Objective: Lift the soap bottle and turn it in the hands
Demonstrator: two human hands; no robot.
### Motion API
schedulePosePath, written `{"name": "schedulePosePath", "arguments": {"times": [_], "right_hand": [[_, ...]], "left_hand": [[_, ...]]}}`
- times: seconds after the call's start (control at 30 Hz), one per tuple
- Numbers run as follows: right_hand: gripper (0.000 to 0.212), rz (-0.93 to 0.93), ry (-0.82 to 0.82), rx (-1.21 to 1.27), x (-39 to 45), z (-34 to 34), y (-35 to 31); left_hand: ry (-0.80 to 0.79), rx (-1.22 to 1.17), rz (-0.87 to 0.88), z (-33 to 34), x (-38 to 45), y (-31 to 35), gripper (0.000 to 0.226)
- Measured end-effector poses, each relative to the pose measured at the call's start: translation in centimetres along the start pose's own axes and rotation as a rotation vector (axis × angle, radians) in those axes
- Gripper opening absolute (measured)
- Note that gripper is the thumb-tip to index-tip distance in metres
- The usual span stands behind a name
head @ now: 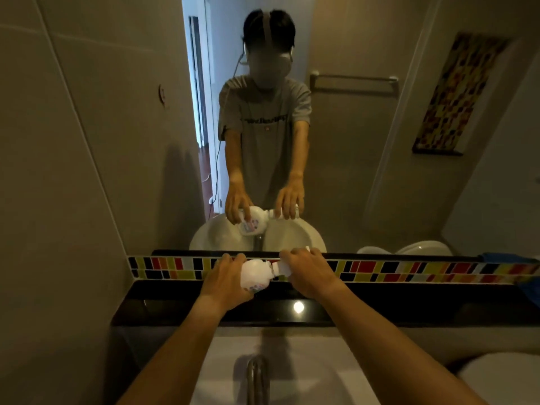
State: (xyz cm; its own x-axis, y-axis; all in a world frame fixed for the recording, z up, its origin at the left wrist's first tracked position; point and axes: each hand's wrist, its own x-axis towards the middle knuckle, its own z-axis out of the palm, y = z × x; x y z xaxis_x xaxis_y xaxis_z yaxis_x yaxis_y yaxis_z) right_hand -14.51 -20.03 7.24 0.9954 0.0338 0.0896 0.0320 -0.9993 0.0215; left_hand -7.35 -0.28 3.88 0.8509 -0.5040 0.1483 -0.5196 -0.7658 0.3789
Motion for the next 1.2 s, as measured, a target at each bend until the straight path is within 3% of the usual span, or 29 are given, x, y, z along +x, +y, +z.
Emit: {"name": "schedulePosePath", "arguments": {"times": [0.17,0.3,0.4,0.47,0.57,0.63,0.7,0.8,0.97,1.07,1.13,1.2], "right_hand": [[0.046,-0.066,0.002,-0.16,-0.1,-1.4,-1.8],[0.055,-0.044,0.035,-0.132,-0.5,-2.0,-1.9],[0.085,0.048,0.305,0.14,-1.0,-2.1,-2.4],[0.092,0.265,0.433,0.589,-1.3,-2.1,-2.9],[0.071,0.606,0.27,1.228,-1.2,-3.0,-3.0],[0.058,0.609,0.107,1.423,-1.0,-3.5,-3.4],[0.049,0.548,0.128,1.556,-0.7,-4.0,-3.8],[0.036,0.566,0.23,1.628,-0.6,-4.4,-4.3],[0.027,0.59,0.378,1.523,-0.7,-4.3,-5.2],[0.019,0.602,0.424,1.541,-0.6,-4.6,-5.8],[0.014,0.677,0.401,1.615,-0.5,-5.1,-5.5],[0.014,0.706,0.276,1.67,-0.4,-5.8,-5.2]], "left_hand": [[0.039,0.006,0.082,-0.8,-0.3,2.0,0.072],[0.049,-0.037,0.082,-1.3,-0.6,1.7,0.074],[0.057,-0.23,0.033,-1.2,-0.9,1.6,0.074],[0.075,-0.388,-0.03,-1.1,-1.0,1.8,0.073],[0.053,-0.601,-0.105,-1.0,-1.1,2.6,0.073],[-0.002,-0.697,-0.119,-0.9,-1.1,3.3,0.071],[-0.061,-0.777,-0.118,-0.8,-1.0,3.9,0.07],[-0.069,-0.859,-0.137,-1.1,-1.1,4.4,0.068],[0.114,-0.775,-0.246,-2.3,-0.8,4.3,0.063],[0.118,-0.777,-0.251,-2.6,-0.5,4.1,0.064],[0.1,-0.86,-0.256,-2.9,-0.6,4.3,0.062],[0.05,-1.024,-0.268,-3.1,-0.7,4.5,0.062]]}}
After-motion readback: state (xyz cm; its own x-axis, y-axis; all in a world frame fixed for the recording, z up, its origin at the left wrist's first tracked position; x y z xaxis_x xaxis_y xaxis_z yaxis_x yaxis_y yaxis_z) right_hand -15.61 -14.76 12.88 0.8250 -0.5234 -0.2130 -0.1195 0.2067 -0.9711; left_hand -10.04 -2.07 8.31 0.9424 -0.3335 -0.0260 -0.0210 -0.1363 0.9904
